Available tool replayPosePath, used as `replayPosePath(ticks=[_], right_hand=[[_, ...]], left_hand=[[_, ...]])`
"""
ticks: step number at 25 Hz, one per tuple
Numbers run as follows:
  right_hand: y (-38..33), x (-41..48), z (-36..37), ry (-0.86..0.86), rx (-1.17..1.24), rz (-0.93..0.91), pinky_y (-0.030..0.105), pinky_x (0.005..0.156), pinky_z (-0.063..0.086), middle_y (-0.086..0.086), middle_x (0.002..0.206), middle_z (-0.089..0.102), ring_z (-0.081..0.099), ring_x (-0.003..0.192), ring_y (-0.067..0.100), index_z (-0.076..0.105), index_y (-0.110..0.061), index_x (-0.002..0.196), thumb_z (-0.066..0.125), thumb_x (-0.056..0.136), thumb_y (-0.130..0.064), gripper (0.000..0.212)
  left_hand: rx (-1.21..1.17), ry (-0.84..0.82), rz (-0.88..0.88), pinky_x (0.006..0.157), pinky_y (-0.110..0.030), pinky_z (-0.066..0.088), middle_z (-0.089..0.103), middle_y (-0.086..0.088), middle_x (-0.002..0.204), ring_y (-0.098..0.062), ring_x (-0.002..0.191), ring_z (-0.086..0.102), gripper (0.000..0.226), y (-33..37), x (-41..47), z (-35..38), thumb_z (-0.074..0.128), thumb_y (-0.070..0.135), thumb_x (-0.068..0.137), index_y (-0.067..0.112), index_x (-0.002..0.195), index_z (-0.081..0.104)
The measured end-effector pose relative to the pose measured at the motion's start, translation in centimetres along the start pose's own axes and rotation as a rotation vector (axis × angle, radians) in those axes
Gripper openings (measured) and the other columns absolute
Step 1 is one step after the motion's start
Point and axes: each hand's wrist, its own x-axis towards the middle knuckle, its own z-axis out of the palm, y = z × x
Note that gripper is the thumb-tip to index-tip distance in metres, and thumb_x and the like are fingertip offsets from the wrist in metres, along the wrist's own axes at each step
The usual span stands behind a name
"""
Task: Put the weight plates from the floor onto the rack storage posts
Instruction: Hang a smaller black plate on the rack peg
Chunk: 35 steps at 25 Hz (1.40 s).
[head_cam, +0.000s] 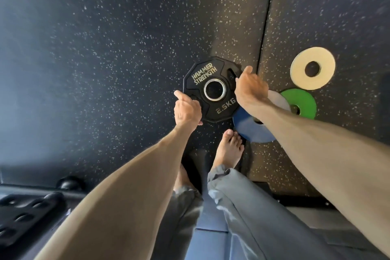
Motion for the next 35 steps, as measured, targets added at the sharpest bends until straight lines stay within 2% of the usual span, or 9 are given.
replayPosePath(ticks=[2,6,10,12,18,26,30,32,35], right_hand=[[0.5,-5.1,-1.9,0.011,0.076,0.018,0.041,0.072,0.04,0.023,0.111,0.066,0.064,0.102,0.041,0.044,-0.001,0.122,0.042,0.105,-0.019,0.025],[0.2,-17.0,-7.1,-0.02,0.563,0.255,0.043,0.093,0.041,0.025,0.134,0.055,0.054,0.122,0.04,0.033,-0.002,0.144,0.037,0.107,-0.026,0.044],[-0.9,-29.1,-15.6,0.068,0.672,0.283,0.035,0.07,0.039,0.024,0.111,0.065,0.063,0.098,0.043,0.037,0.0,0.133,0.043,0.103,-0.026,0.04],[-1.5,-34.7,-19.5,0.106,0.713,0.314,0.036,0.073,0.039,0.026,0.119,0.063,0.062,0.105,0.044,0.038,0.002,0.135,0.046,0.102,-0.023,0.041],[-2.8,-47.5,-27.5,0.117,0.79,0.264,0.041,0.086,0.047,0.022,0.12,0.064,0.061,0.109,0.041,0.042,-0.005,0.135,0.049,0.099,-0.02,0.04],[-3.5,-60.5,-29.7,-0.008,0.683,0.001,0.039,0.078,0.053,0.014,0.099,0.069,0.066,0.099,0.035,0.06,-0.005,0.111,0.057,0.094,-0.033,0.034],[-5.6,-69.4,-29.2,0.013,0.578,-0.168,0.043,0.081,0.055,0.014,0.114,0.066,0.064,0.106,0.035,0.054,-0.007,0.119,0.059,0.091,-0.039,0.042],[-7.5,-74.1,-28.6,-0.02,0.536,-0.249,0.036,0.07,0.051,0.013,0.113,0.063,0.063,0.104,0.033,0.054,-0.007,0.117,0.061,0.092,-0.036,0.039],[-10.4,-81.1,-25.7,-0.067,0.534,-0.365,0.043,0.06,0.06,0.008,0.103,0.064,0.069,0.089,0.032,0.054,-0.017,0.102,0.066,0.079,-0.041,0.035]], left_hand=[[0.041,-0.006,0.095,0.076,-0.05,0.059,0.061,-0.026,0.115,-0.042,0.09,0.068,0.049,-0.6,-3.3,-2.6,0.041,0.019,0.096,-0.002,0.138,0.026],[0.142,0.066,0.252,0.074,-0.049,0.056,0.067,-0.025,0.091,-0.044,0.082,0.066,0.043,-1.7,-13.2,-9.9,0.043,0.012,0.093,-0.003,0.131,0.029],[0.229,0.01,0.392,0.081,-0.046,0.047,0.066,-0.028,0.108,-0.046,0.1,0.062,0.054,-1.6,-24.6,-18.5,0.043,0.012,0.098,-0.006,0.144,0.021],[0.282,-0.004,0.425,0.085,-0.046,0.047,0.064,-0.028,0.115,-0.044,0.106,0.062,0.059,-1.9,-29.8,-22.5,0.043,0.015,0.1,-0.005,0.148,0.015],[0.265,0.029,0.549,0.086,-0.05,0.047,0.063,-0.031,0.115,-0.048,0.106,0.06,0.05,-4.9,-41.1,-31.5,0.047,0.015,0.099,-0.003,0.14,0.025],[-0.067,0.141,0.454,0.085,-0.052,0.053,0.065,-0.026,0.108,-0.048,0.094,0.064,0.029,-19.7,-52.0,-35.4,0.051,0.023,0.094,0.014,0.115,0.033],[-0.273,0.244,0.368,0.081,-0.052,0.056,0.066,-0.019,0.104,-0.045,0.086,0.067,0.024,-29.8,-57.2,-35.8,0.054,0.031,0.093,0.023,0.1,0.033],[-0.393,0.305,0.322,0.082,-0.052,0.055,0.066,-0.018,0.104,-0.044,0.087,0.067,0.024,-35.4,-59.8,-36.3,0.055,0.033,0.091,0.024,0.1,0.034],[-0.518,0.385,0.228,0.087,-0.047,0.052,0.066,-0.016,0.11,-0.04,0.1,0.064,0.027,-44.2,-63.0,-36.4,0.056,0.03,0.093,0.017,0.111,0.041]])
